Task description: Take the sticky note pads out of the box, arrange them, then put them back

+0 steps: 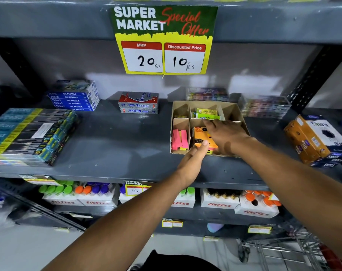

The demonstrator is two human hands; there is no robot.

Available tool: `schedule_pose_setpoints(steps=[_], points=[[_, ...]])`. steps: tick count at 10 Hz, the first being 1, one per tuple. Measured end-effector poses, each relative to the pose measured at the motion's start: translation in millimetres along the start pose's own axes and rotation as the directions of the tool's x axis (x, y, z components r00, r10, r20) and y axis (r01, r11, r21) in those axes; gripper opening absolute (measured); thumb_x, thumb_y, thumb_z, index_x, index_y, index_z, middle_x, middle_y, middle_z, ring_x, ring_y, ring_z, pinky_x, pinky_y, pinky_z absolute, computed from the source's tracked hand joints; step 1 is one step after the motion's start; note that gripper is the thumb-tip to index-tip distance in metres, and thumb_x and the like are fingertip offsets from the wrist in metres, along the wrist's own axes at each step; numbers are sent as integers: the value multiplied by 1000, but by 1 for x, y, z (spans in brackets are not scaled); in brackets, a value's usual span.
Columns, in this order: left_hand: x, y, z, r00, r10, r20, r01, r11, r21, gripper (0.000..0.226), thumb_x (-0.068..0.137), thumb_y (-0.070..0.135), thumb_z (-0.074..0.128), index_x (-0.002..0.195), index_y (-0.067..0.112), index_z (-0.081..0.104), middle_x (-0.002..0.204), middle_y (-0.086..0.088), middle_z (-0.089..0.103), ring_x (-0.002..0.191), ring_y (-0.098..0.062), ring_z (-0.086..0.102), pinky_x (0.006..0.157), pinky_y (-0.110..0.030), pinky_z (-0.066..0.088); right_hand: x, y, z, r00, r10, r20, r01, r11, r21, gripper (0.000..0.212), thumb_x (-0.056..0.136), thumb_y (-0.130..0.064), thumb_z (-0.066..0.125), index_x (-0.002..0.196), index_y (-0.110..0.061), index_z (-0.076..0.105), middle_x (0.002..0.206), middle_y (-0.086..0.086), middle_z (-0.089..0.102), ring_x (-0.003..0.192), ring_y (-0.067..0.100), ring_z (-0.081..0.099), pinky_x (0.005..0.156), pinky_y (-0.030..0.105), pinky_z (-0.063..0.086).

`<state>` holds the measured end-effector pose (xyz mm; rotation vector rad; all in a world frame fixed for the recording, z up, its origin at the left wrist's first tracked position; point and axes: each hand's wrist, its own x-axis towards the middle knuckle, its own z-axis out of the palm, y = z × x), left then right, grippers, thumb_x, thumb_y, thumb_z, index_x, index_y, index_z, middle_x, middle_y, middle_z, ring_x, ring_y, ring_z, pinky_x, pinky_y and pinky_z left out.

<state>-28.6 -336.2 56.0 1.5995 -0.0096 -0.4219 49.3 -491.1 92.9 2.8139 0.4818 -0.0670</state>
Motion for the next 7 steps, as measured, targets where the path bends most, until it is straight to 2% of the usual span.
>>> schedule_pose_setpoints(steps=[2, 4, 5, 6, 7], points=[[-3, 2, 0, 999, -31, 17, 31, 1000, 7, 99, 57, 92, 42, 137, 34, 40, 147, 5, 40, 135, -15, 32, 116, -47, 18, 1, -1, 3, 1000, 9, 2, -9, 1000, -16, 112, 65, -48, 82, 146, -15, 11, 139, 14, 44, 120, 35, 49, 90, 46, 45], [-9, 5, 0, 998, -59, 3, 59, 995, 77, 104, 56, 94, 36, 142, 37, 32, 150, 6, 34, 137, -18, 27, 111, -43, 19, 1, -3, -2, 1000, 8, 7, -8, 1000, -5, 109, 66, -49, 81, 146, -14, 16, 141, 13, 42, 122, 34, 46, 93, 45, 42], [-14, 7, 0, 999, -30, 15, 27, 991, 130, 89, 64, 90, 36, 137, 39, 38, 131, 15, 42, 122, -8, 33, 101, -33, 23, -4, -9, -4, 1000, 23, 11, -23, 1000, 4, 107, 67, -51, 79, 146, -14, 16, 144, 13, 38, 126, 34, 43, 98, 46, 39], [-18, 10, -3, 999, 3, 39, -10, 985, 172, 76, 68, 86, 36, 130, 43, 46, 122, 18, 45, 114, -5, 36, 95, -29, 24, -12, -11, -14, 1000, 24, -20, -24, 999, 30, 102, 69, -54, 74, 146, -15, 19, 144, 12, 40, 126, 33, 44, 96, 45, 39], [-28, 6, -13, 986, 164, 39, -168, 945, 281, 66, 78, 77, 33, 129, 39, 49, 130, 11, 56, 121, -10, 45, 98, -29, 32, -31, -23, -19, 976, 56, -211, -37, 995, 91, 86, 71, -49, 71, 143, -19, 33, 131, 11, 51, 115, 34, 52, 91, 43, 42]])
